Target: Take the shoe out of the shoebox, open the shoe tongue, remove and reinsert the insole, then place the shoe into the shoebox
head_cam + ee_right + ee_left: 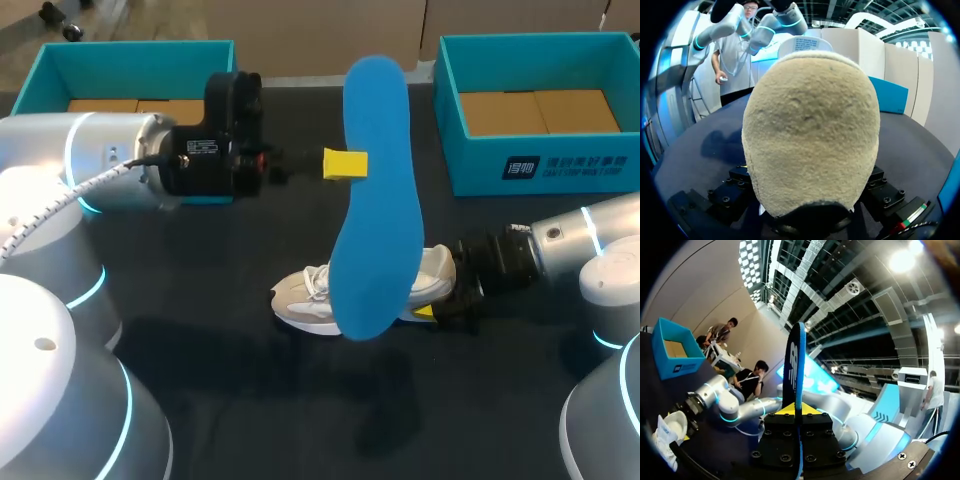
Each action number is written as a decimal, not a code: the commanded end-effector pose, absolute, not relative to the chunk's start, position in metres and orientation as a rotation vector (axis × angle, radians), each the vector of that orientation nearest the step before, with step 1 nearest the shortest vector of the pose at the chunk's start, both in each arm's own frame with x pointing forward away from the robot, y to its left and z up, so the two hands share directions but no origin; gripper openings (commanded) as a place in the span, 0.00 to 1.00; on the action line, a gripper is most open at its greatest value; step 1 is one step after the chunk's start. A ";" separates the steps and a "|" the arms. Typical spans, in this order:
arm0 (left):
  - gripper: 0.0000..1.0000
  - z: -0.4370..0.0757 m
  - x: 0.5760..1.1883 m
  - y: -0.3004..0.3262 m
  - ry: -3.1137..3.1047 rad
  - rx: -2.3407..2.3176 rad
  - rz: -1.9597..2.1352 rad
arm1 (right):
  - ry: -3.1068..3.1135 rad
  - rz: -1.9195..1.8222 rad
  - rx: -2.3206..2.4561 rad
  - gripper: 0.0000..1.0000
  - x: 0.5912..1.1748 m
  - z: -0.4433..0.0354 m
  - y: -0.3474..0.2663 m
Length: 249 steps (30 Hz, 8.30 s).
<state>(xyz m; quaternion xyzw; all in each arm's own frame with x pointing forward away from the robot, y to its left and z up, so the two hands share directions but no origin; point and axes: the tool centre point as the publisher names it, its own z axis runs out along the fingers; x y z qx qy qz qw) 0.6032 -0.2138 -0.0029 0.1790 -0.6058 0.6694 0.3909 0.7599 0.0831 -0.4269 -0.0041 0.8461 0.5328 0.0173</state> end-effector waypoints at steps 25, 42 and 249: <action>0.00 -0.005 0.607 -0.218 -1.532 0.441 1.699 | 2.631 1.651 -0.011 1.00 0.760 -0.428 0.084; 0.00 -0.005 0.607 -0.218 -1.532 0.441 1.699 | 2.795 1.377 0.062 1.00 0.754 -0.389 0.067; 0.00 -0.005 0.607 -0.218 -1.532 0.441 1.699 | 3.185 0.584 0.679 0.00 0.746 -0.358 0.122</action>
